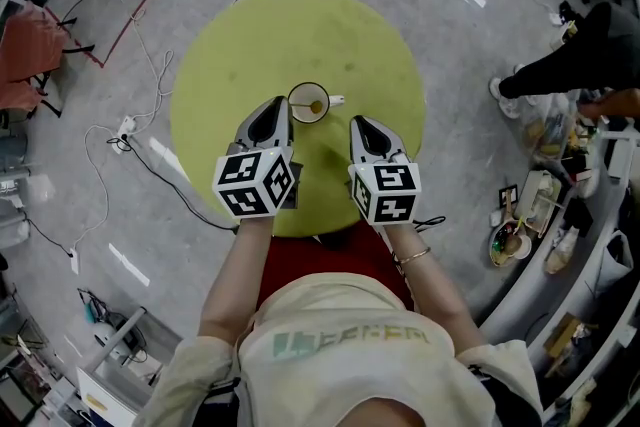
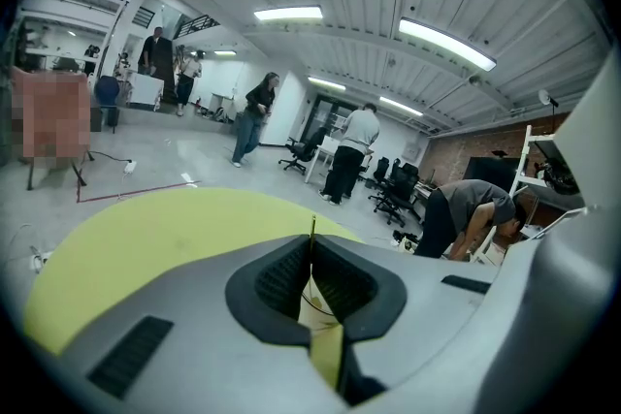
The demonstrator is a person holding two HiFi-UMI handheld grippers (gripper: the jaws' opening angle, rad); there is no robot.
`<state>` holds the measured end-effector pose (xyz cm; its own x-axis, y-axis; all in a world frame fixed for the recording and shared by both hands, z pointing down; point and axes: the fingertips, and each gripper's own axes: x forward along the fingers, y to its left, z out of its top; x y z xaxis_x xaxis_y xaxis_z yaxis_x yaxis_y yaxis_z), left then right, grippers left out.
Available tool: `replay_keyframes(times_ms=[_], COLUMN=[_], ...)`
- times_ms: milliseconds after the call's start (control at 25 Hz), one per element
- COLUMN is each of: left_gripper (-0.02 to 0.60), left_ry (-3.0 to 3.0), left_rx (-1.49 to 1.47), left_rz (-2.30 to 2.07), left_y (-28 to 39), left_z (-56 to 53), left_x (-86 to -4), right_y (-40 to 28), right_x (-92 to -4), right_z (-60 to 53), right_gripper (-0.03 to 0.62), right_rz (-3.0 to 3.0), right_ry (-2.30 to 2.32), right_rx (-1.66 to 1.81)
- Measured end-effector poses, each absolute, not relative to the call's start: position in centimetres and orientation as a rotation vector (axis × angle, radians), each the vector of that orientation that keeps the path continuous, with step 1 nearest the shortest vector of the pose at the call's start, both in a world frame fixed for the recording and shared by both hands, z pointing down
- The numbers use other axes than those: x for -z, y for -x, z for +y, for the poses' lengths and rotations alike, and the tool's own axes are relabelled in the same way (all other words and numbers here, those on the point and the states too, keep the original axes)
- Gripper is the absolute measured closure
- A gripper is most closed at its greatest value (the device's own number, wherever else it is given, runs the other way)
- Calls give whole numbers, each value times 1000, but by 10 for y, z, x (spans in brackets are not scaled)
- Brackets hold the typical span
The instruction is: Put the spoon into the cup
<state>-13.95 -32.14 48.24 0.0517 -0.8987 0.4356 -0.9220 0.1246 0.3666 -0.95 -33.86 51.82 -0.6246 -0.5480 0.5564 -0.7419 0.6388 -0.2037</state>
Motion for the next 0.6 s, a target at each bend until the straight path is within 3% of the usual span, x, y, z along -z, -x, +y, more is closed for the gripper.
replay_keyframes(times_ms=[600], left_gripper=[555], left_ry=[-1733], left_rx=[-49], left_rz=[-1836], left_y=[150], left_z=[-322], left_x=[-493], right_y=[11], right_x=[-527], right_z=[-339], right_gripper=[557], right_rz=[-2388], right_ry=[-995], right_rx=[-599])
